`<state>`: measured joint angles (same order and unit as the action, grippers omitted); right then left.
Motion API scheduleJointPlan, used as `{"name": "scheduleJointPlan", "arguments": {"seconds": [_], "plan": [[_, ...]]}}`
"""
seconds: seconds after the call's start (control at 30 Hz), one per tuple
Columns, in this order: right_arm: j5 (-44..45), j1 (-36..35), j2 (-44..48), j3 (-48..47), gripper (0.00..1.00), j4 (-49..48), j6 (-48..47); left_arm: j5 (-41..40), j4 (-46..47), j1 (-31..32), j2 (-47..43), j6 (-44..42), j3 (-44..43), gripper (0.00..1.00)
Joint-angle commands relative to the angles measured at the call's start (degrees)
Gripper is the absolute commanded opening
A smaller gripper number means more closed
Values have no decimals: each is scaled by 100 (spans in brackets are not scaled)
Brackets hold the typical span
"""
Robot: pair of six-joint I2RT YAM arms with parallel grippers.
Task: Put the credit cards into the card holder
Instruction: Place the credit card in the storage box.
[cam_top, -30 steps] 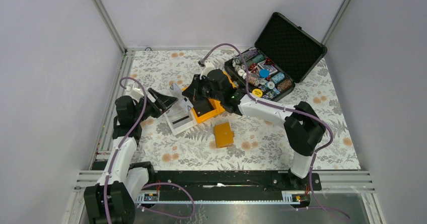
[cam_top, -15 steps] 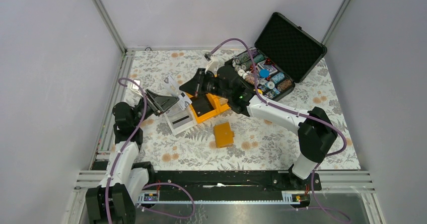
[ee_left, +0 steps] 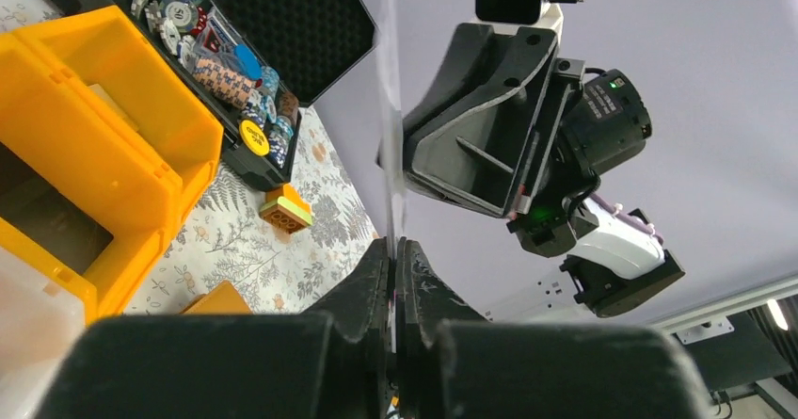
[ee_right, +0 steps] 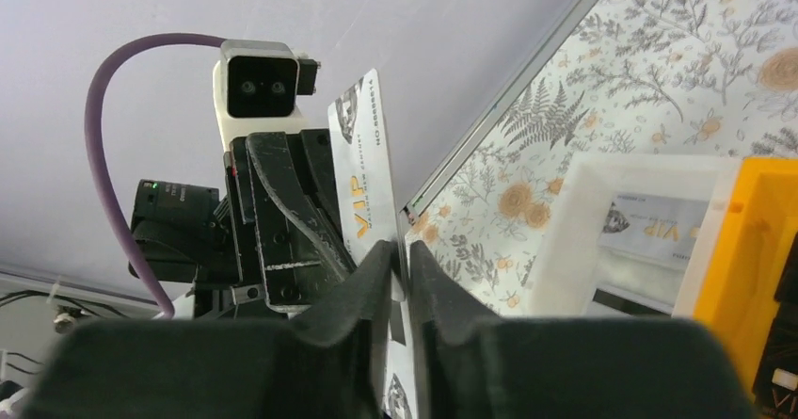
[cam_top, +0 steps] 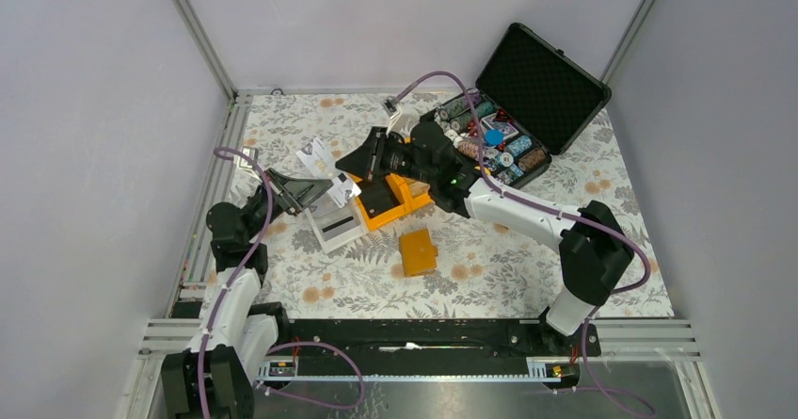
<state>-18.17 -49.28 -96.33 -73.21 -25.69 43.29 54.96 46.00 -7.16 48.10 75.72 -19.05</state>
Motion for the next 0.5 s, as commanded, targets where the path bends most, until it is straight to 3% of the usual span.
{"name": "scheduleJointPlan", "arguments": {"seconds": [0.0,0.1,0.2,0.33,0.47], "plan": [[-341,37,325,227,26,-179,-34,5,746,30,-129,104,112,0],[-352,74,497,449,49,-227,-92,-99,841,30,-149,143,177,0],[-401,93,664,642,60,-217,-142,-176,850,30,-173,130,199,0],[-583,94,769,894,63,-333,-127,-248,849,33,-195,127,226,0],[-671,94,758,1039,52,-449,-66,-244,772,30,-221,82,243,0]]}}
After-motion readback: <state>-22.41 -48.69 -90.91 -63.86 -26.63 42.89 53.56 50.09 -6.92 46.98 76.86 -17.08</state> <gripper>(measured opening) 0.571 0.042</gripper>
